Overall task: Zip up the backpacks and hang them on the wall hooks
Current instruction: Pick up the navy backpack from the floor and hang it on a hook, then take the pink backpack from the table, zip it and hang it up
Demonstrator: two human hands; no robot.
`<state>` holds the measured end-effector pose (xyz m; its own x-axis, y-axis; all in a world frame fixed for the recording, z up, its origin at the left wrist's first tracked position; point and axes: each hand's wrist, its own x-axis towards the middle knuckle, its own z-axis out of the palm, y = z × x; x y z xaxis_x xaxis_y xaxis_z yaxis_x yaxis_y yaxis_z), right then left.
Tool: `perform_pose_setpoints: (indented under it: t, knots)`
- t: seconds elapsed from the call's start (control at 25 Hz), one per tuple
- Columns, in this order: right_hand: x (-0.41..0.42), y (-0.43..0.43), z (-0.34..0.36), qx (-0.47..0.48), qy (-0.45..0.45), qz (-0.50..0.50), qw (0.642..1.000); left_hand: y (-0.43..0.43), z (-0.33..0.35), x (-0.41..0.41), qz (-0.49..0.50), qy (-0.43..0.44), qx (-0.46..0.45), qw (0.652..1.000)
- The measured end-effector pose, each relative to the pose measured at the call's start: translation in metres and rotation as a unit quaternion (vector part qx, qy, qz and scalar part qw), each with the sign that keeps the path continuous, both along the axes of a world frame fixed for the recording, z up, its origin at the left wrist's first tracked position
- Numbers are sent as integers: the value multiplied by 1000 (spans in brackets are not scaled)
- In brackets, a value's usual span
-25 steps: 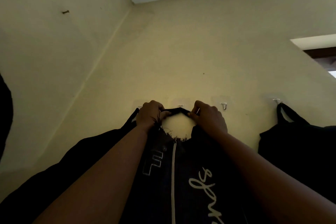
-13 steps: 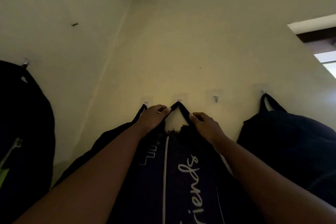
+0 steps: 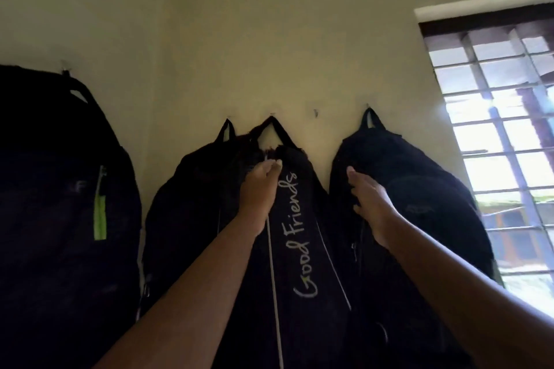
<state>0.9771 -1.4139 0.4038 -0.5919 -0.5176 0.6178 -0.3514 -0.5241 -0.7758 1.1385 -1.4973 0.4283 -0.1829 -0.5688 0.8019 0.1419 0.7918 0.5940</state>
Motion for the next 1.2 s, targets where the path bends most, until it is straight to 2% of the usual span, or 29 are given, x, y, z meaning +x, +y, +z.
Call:
perform_pose_setpoints:
  t: [0.24, 0.36, 0.56, 0.8, 0.96, 1.12, 1.2]
  knots:
    - [41, 126, -115, 77, -107, -25, 991, 105, -131, 15, -161, -43, 181, 969]
    - [49, 188, -162, 92, -142, -46, 984, 152, -182, 4, -219, -53, 238, 945]
    - [34, 309, -225, 93, -222, -142, 960, 249, -240, -48, -334, -87, 301, 889]
    - [-32, 467, -270, 90, -259, -263, 925, 385, -294, -150, -437, -170, 286, 836]
    - [-87, 609, -293, 80, -290, -367, 880, 519, -321, -227, -509, -207, 305, 778]
    - [-134, 741, -313, 115, -293, -453, 834, 647, -340, -292, -560, -229, 317, 731]
    - [-157, 797, -319, 125, -307, -465, 821, 705, -346, -322, -573, -237, 326, 714]
